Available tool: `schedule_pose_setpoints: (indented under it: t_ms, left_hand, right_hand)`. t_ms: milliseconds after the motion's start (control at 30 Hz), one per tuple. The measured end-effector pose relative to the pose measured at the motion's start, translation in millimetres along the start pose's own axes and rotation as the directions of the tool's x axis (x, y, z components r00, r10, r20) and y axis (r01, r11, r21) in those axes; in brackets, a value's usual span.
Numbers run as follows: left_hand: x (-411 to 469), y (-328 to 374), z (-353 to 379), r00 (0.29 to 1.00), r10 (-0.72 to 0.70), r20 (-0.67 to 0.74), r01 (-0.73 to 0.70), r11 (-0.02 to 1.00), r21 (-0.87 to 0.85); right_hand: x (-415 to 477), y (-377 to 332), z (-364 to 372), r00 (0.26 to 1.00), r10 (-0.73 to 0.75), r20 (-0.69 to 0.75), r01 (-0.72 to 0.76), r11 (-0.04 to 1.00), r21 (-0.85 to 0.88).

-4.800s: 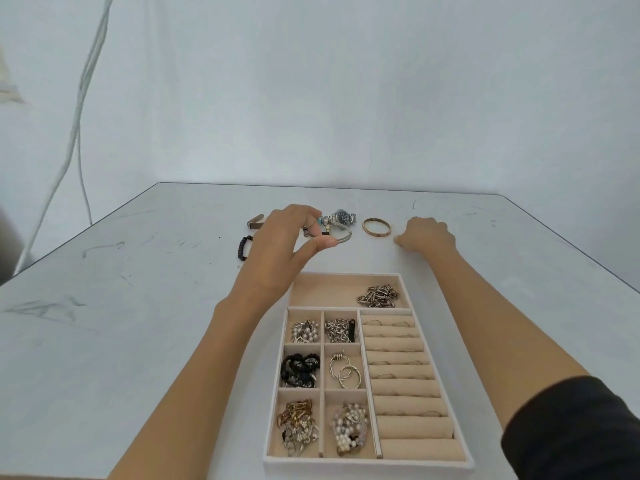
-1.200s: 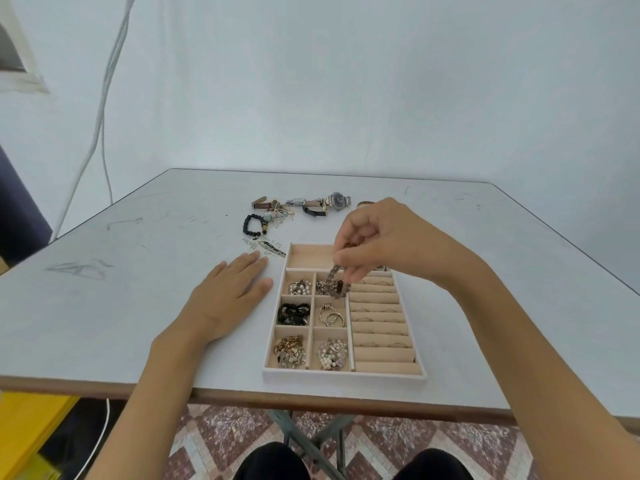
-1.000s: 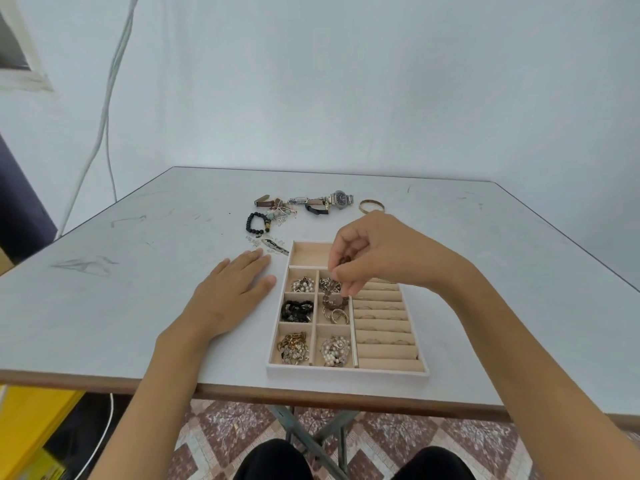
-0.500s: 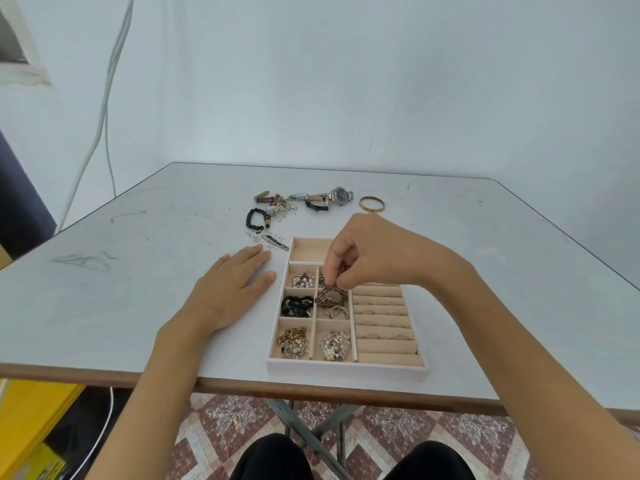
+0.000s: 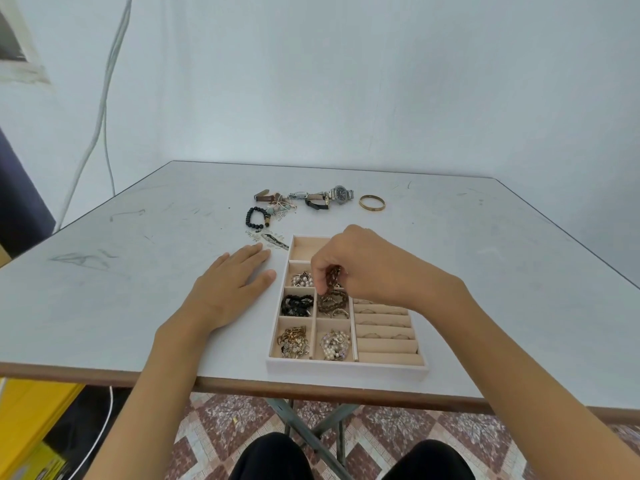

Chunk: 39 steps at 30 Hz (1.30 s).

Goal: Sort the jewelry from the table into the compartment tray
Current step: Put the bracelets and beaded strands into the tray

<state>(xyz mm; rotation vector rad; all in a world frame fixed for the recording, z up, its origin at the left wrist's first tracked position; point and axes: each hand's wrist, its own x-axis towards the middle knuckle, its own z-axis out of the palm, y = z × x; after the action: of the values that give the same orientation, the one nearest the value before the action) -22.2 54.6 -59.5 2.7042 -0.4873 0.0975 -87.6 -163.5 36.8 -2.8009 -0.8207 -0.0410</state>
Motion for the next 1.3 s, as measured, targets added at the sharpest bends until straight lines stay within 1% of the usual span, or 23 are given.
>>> schedule_pose_setpoints:
  t_ms: [167,400,500,667,767,833,967,1167,1300]
  left_hand:
    - [0.5,-0.9,0.8,1.000,-0.003,-0.001,0.003,1.000,0.000]
    - [-0.9,0.7,0.0,1.000,-0.001,-0.005,0.001,1.000,-0.010]
    - [-1.2,1.4,-0.6,1.000,-0.006,-0.007,0.006,1.000,-0.009]
    - [-1.6,2.0,-1.0,1.000,-0.007,-0.002,0.007,1.000,-0.006]
    - [-1.6,2.4,-1.3,1.000,-0.004,-0.001,0.004,1.000,-0.006]
    - [-1.7,2.5,-1.6,1.000,-0.006,0.003,0.006,1.000,-0.003]
    - [-1.9,2.3,-1.7,1.000,-0.006,0.001,0.006,1.000,-0.004]
    - [-2.1,2.0,-1.3,1.000,-0.003,-0.004,0.003,1.000,-0.013]
    - [-2.1,2.1,-1.5,1.000,0.001,-0.006,-0.001,1.000,-0.017]
  right_hand:
    - [-1.3,2.0,9.8,1.000,-0.019,-0.018,0.018,0.999,-0.041]
    - [-14.2,-0.7,9.8,1.000,-0.013,-0.021,0.015,0.998,0.067]
    - [-13.8,-0.3,13.3,0.999,-0.017,-0.035,0.020,0.996,0.084]
    - [-13.4,1.8,14.2,0.996,-0.034,-0.080,0.032,0.999,-0.030]
    - [-13.3,0.6,19.0,0.986,-0.090,-0.142,0.095,0.995,0.025]
    - [-13.0,0.9,23.9,0.977,-0.139,-0.159,0.145,0.989,0.029]
    - [-11.8,3.9,23.9,0.981,-0.145,-0.127,0.152,0.987,0.047]
    - [-19.3,3.7,10.9,0.997,-0.078,0.019,0.075,0.989,0.130]
    - [-26.3,3.7,7.5,0.996,-0.079,0.047,0.069,0.978,0.195]
